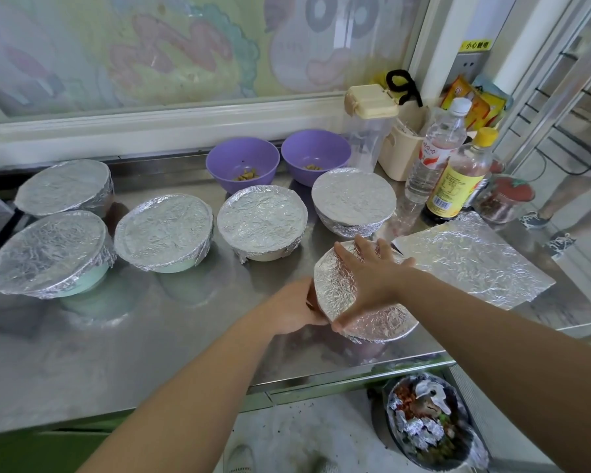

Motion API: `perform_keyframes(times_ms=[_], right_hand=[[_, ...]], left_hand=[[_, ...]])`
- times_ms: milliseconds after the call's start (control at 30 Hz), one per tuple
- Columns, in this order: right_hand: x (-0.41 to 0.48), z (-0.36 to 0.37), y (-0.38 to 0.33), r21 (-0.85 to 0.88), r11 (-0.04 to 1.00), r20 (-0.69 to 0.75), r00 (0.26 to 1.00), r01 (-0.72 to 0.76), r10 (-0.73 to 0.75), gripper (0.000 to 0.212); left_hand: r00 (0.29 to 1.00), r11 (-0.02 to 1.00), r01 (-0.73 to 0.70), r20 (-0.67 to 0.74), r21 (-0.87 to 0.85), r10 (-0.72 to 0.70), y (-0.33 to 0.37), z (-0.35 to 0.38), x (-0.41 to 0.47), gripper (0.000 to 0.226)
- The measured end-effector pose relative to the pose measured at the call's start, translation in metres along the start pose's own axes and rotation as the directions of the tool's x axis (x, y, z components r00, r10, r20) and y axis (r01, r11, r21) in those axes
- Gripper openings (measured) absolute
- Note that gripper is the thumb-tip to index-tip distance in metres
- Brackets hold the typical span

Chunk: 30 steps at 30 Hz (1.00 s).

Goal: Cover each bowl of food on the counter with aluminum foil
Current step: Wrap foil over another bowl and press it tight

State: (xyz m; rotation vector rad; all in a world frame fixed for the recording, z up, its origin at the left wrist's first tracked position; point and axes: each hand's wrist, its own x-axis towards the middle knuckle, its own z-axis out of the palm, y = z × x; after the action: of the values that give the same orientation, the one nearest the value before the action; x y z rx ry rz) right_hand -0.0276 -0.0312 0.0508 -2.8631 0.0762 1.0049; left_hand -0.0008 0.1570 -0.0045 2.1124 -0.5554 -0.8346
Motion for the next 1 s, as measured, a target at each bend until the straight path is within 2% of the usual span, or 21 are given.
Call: perform_keyframes(times_ms=[67,133,167,200,267,333,367,533,633,767,833,900,1000], right_hand=[[0.0,0.0,0.0,0.007,1.0,-0.003,1.0,0.003,-0.003,0.155],[0.0,0.003,0.002,0.019,1.0,-0.017,1.0,0.005,-0.005,0.155],[0.0,0.005,0.003,0.029,1.0,-0.031,1.0,0.004,-0.003,0.154],[0.0,0.008,0.005,0.038,0.999,-0.049,0.999,0.002,0.0,0.154],[0.0,0.014,0.008,0.045,0.999,-0.095,0.995,-0.009,0.013,0.153],[-0.003,0.021,0.012,0.046,0.999,-0.137,0.99,-0.022,0.028,0.153],[-0.005,0.024,0.014,0.049,0.998,-0.15,0.988,-0.027,0.034,0.153],[-0.007,0.035,0.019,0.025,0.999,-0.174,0.983,-0.047,0.05,0.153],[-0.006,0.035,0.018,0.05,0.998,-0.18,0.983,-0.039,0.048,0.153],[-0.006,0.036,0.017,0.058,0.997,-0.172,0.984,-0.041,0.05,0.152],[-0.006,0.036,0.016,0.053,0.998,-0.173,0.983,-0.045,0.054,0.151],[-0.007,0.036,0.015,0.074,0.996,-0.176,0.982,-0.054,0.066,0.151],[-0.009,0.036,0.009,0.149,0.983,-0.138,0.982,-0.105,0.126,0.152]], left_hand=[[0.999,0.988,0.038,0.033,0.149,-0.043,0.002,-0.006,-0.001,0.042],[0.993,0.949,0.115,-0.045,0.293,-0.106,0.003,-0.014,0.0,0.033],[0.981,0.95,0.153,-0.158,0.272,-0.113,0.004,-0.016,0.001,0.035],[0.952,0.97,0.171,-0.282,0.174,-0.117,0.007,-0.016,0.0,0.037],[0.891,0.99,0.077,-0.436,-0.122,-0.123,0.019,-0.008,-0.001,0.039],[0.911,0.935,-0.02,-0.392,-0.355,-0.129,0.031,0.008,0.001,0.042],[0.919,0.911,-0.044,-0.374,-0.409,-0.124,0.032,0.017,0.004,0.042],[0.872,0.803,-0.105,-0.442,-0.586,-0.209,0.034,0.041,0.02,0.039],[0.841,0.693,-0.134,-0.452,-0.708,-0.298,0.034,0.049,0.025,0.031],[0.848,0.516,-0.15,-0.378,-0.843,-0.371,0.028,0.051,0.031,0.03],[0.861,0.428,-0.109,-0.301,-0.897,-0.41,0.034,0.046,0.027,0.026],[0.877,0.418,-0.013,-0.211,-0.908,-0.431,0.038,0.037,0.025,0.026],[0.896,0.494,0.104,-0.134,-0.863,-0.423,0.038,0.016,0.022,0.03]])
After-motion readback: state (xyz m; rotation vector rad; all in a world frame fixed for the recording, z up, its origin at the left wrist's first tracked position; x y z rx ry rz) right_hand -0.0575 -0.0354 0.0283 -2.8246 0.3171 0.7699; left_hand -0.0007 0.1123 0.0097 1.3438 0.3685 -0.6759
